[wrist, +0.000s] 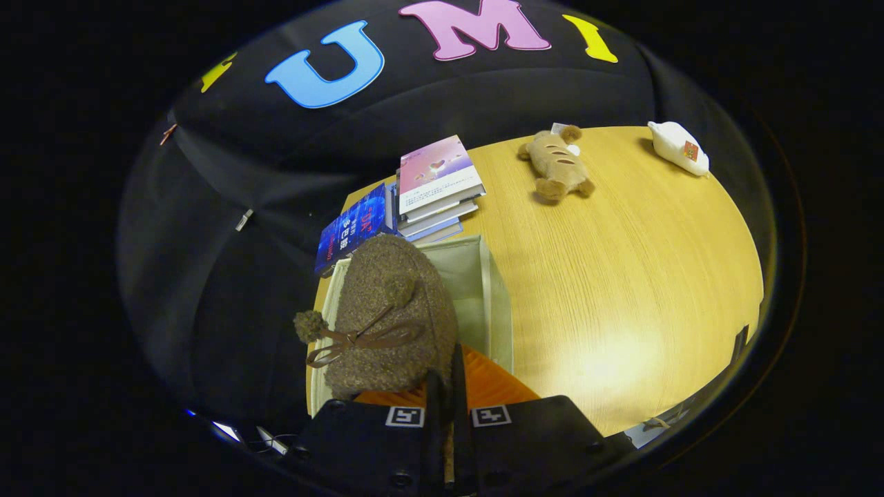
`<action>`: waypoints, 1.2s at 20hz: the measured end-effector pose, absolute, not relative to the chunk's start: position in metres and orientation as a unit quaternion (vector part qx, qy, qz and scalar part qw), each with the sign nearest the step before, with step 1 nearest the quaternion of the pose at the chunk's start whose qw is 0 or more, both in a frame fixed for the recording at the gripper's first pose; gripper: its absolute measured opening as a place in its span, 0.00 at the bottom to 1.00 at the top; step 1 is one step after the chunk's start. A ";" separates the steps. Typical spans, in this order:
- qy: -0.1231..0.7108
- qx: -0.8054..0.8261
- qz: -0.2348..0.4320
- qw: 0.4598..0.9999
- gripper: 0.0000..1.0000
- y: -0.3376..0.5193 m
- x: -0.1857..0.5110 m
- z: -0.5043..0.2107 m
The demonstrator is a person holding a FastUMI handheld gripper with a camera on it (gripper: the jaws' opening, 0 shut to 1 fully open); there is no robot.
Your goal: Open the storage box then place both shoes into the box .Put the left shoe in first, then the right shoe, with the right side of both shoes facing outward in a uniform manner.
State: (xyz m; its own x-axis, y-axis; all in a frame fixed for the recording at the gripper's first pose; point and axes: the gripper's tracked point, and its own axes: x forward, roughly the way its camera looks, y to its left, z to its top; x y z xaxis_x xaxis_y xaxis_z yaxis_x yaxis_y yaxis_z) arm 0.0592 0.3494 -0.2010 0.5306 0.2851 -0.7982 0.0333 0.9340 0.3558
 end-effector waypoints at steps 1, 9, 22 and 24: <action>0.481 0.167 0.072 0.857 0.11 0.350 0.059 -0.205; 0.466 0.196 0.120 0.854 0.89 0.365 0.048 -0.182; 0.382 0.125 0.132 0.906 0.99 0.221 0.046 -0.131; 0.357 0.111 0.127 0.919 0.99 0.193 0.050 -0.119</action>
State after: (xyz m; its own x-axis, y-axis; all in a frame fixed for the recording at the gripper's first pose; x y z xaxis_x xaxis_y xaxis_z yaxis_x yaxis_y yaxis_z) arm 0.0498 0.1927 -0.1195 0.7129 0.3136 -0.6273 -0.1545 0.9427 0.2957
